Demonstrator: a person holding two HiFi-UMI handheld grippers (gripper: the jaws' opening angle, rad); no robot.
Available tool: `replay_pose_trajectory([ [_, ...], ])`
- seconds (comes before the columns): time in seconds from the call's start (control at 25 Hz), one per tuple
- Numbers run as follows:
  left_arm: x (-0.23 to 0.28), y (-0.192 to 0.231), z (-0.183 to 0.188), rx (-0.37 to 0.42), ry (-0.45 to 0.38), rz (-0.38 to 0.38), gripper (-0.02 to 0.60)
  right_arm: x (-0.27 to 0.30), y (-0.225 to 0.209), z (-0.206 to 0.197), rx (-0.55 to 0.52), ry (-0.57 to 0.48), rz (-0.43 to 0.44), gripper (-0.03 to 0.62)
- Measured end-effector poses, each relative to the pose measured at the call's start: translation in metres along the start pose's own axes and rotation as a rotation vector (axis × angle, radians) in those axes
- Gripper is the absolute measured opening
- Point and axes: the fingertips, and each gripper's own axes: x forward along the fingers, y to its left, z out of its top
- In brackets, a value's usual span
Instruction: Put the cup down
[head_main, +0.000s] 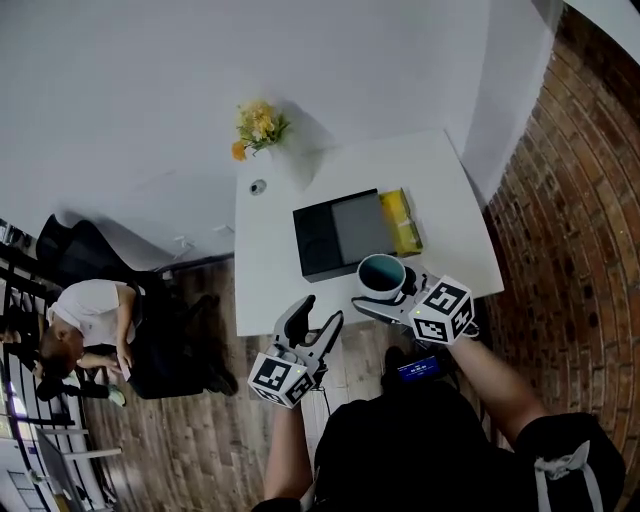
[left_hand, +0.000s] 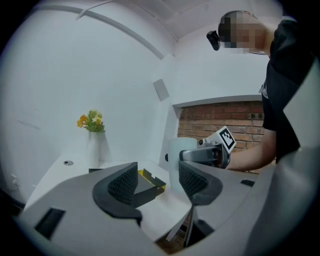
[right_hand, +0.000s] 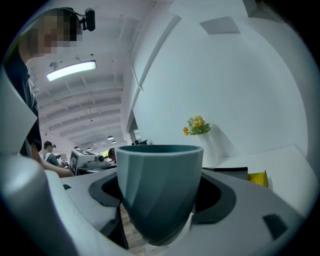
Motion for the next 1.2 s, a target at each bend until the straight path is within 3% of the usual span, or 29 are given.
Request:
replay_pose_trajectory([
  [0.32, 0.014, 0.039, 0.006, -0.018, 0.008, 0.027, 0.249, 0.038, -0.020, 0.015, 0.007, 0.006, 0.025, 0.388],
  [0.68, 0.020, 0.071, 0.020, -0.004, -0.009, -0.029, 0.249, 0.072, -0.019, 0.032, -0.003, -0.013, -0.012, 0.388],
  [1.2, 0.020, 0.085, 0.022, -0.015, -0.018, -0.038, 0.249, 0.085, -0.020, 0.038, -0.011, -0.014, -0.007, 0.388],
])
